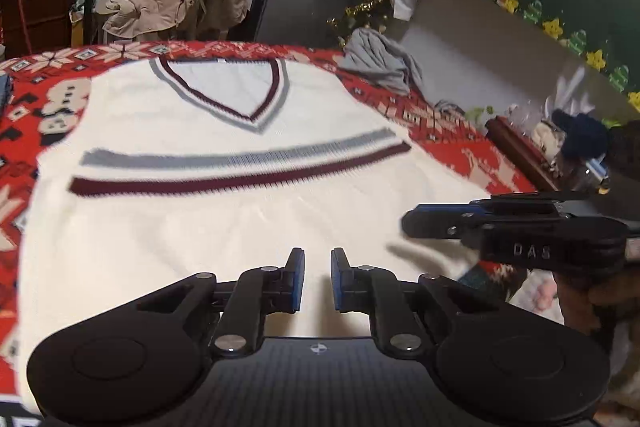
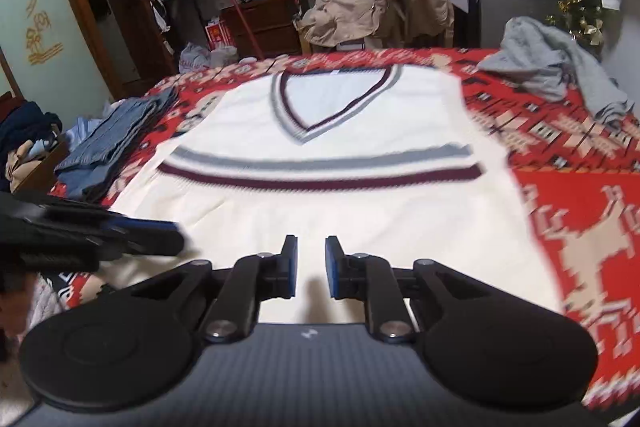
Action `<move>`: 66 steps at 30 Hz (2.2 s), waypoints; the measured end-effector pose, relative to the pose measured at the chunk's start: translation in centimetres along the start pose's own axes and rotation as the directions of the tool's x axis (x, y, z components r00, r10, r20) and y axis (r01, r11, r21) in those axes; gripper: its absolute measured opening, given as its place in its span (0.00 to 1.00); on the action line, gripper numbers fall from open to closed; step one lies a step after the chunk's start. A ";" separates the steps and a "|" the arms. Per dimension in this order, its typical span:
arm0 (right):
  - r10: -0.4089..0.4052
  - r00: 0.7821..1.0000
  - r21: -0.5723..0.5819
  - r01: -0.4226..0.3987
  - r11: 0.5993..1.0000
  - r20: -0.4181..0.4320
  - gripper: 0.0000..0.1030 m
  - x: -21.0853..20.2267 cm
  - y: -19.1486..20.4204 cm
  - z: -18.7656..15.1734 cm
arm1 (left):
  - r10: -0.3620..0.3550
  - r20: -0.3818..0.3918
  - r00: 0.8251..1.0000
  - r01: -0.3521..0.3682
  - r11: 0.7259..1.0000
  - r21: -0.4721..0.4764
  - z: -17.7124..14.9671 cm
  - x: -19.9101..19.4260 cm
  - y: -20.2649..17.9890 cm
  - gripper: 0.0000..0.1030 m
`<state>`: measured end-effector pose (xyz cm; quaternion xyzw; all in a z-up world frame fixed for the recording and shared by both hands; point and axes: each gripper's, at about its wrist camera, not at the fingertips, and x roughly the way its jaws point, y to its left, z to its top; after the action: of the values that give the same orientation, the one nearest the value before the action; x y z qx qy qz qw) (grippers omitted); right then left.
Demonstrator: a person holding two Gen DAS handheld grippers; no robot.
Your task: Fold clothes
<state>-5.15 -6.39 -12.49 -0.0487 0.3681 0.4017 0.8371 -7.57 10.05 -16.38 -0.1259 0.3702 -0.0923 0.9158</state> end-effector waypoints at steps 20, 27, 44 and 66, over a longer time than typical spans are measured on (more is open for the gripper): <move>-0.043 0.999 -0.128 0.044 0.991 0.015 0.09 -2.7 3.7 -5.2 | -0.031 0.022 0.999 0.030 0.998 0.046 -3.6 -1.1 -2.4 0.11; -0.038 0.999 -0.161 0.032 0.987 -0.031 0.10 -0.7 4.9 -5.4 | -0.007 0.016 1.000 0.006 0.997 0.082 -4.4 -0.1 -3.0 0.12; -0.139 0.990 -0.054 0.137 0.989 -0.037 0.10 -1.3 1.0 -4.5 | -0.024 0.022 0.999 0.023 0.998 0.055 -4.7 -0.3 -2.6 0.12; -0.161 0.984 0.065 0.166 0.984 -0.072 0.07 -3.7 -3.6 -4.9 | -0.052 0.029 0.998 0.051 0.998 0.021 -4.7 -0.3 -1.9 0.12</move>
<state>-6.94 -12.98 -14.37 -0.0622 0.4046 0.3163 0.8558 -11.23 7.59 -18.92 -0.1274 0.3521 -0.1179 0.9197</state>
